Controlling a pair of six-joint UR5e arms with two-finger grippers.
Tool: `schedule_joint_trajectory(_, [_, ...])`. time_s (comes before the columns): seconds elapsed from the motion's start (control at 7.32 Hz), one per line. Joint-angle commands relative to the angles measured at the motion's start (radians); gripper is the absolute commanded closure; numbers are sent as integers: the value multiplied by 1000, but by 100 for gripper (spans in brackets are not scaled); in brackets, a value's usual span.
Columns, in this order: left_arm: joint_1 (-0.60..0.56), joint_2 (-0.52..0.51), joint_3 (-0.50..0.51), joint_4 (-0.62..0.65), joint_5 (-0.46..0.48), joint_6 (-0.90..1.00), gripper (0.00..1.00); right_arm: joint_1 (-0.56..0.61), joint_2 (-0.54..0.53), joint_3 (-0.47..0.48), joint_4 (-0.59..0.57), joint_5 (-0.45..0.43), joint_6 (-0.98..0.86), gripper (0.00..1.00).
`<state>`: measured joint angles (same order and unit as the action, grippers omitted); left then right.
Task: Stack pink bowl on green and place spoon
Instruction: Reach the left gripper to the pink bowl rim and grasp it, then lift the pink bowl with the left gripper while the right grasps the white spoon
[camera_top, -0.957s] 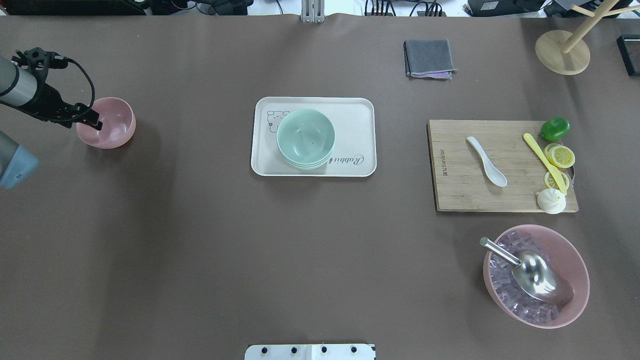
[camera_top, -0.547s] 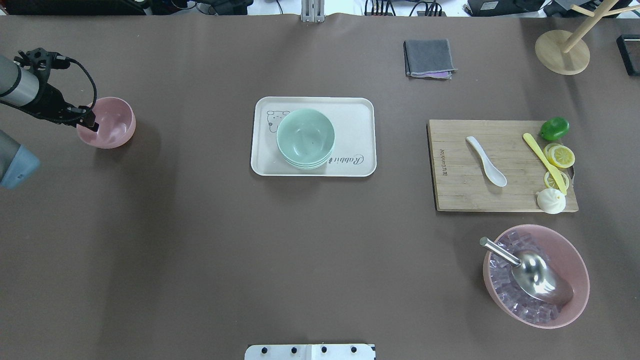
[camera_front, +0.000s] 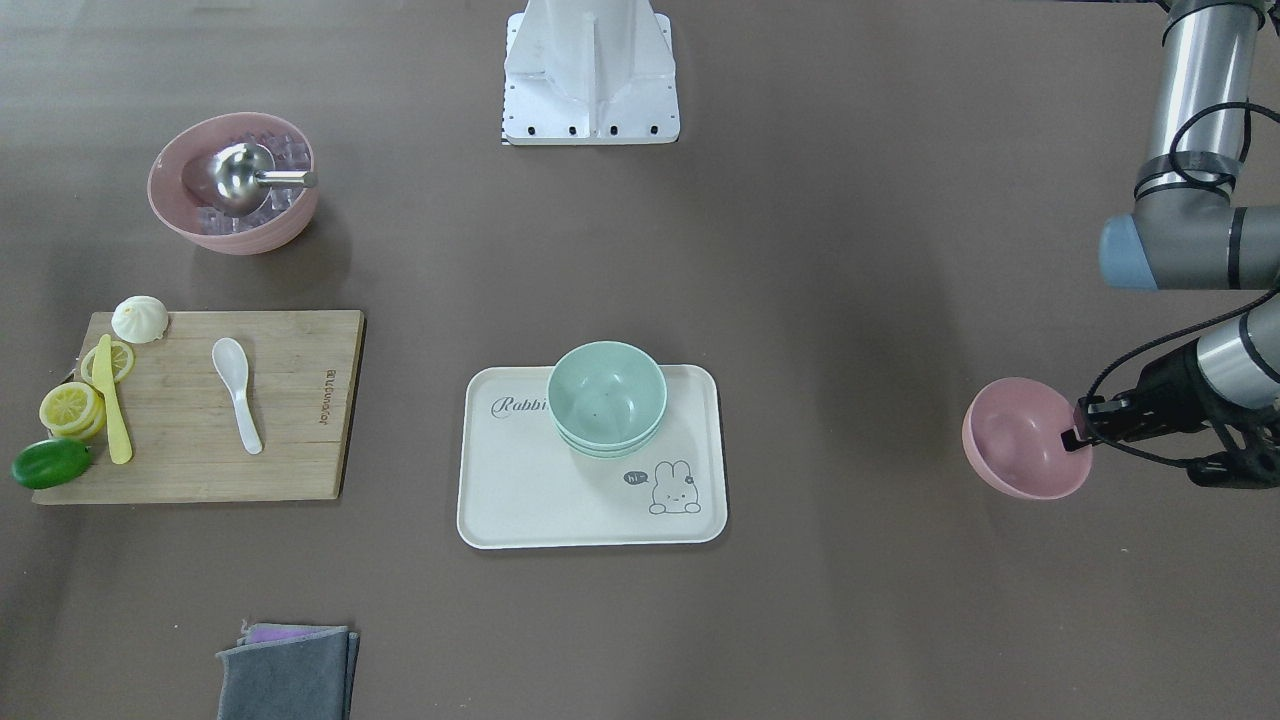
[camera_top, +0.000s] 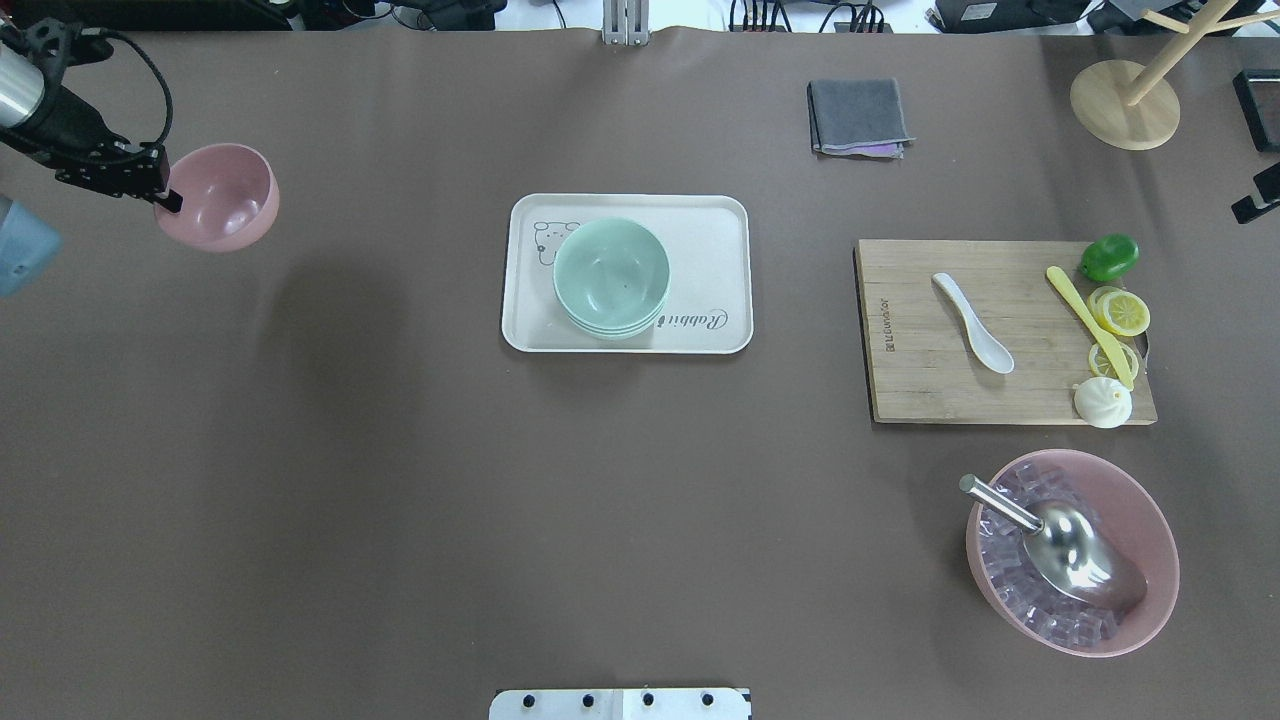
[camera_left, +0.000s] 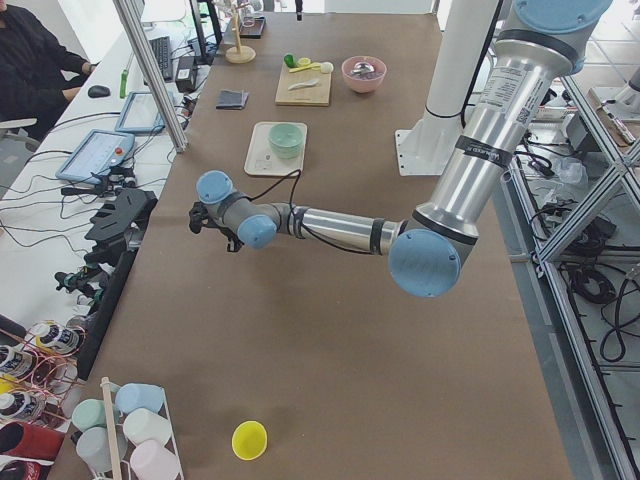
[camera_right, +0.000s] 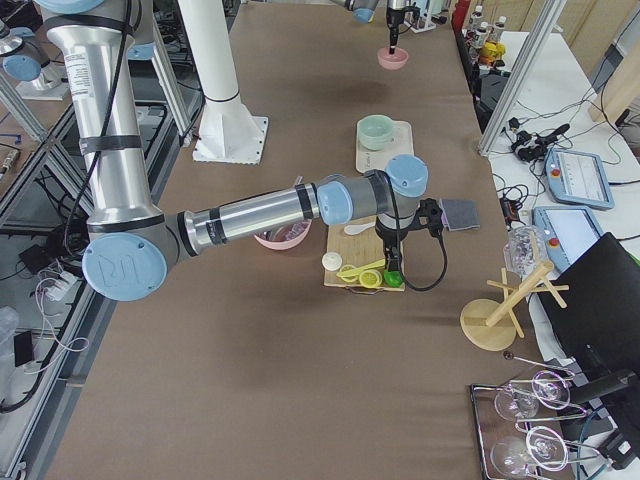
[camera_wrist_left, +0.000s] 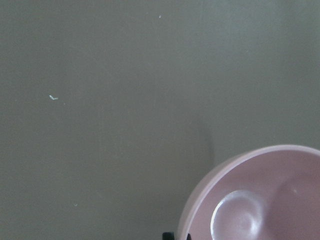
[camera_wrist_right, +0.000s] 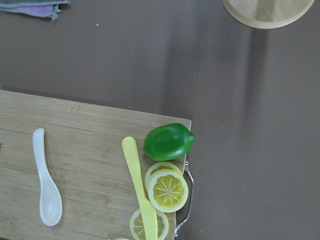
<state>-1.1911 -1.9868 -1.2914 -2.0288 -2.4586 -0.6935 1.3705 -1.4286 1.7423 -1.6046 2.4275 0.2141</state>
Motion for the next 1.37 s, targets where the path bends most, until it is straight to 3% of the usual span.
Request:
schedule_joint_trajectory(0.0, [-12,-67,-45,64,-25,-131,100,-138,51,19,64,-7,251,0])
schedule_joint_trajectory(0.27, [-7,-70,-80,64,-25,-191,100,-312,37,8,345,-162,506,0])
schedule_joint_trajectory(0.55, [-7,-70,-80,62,-25,-196,100,-422,84,-58,452,-212,458,0])
schedule_joint_trajectory(1.09, [-5,-70,-75,56,-22,-193,100,-464,111,-142,399,-248,275,1])
schedule_joint_trajectory(1.23, [-5,-70,-75,56,-22,-193,100,-484,114,-156,387,-290,274,2])
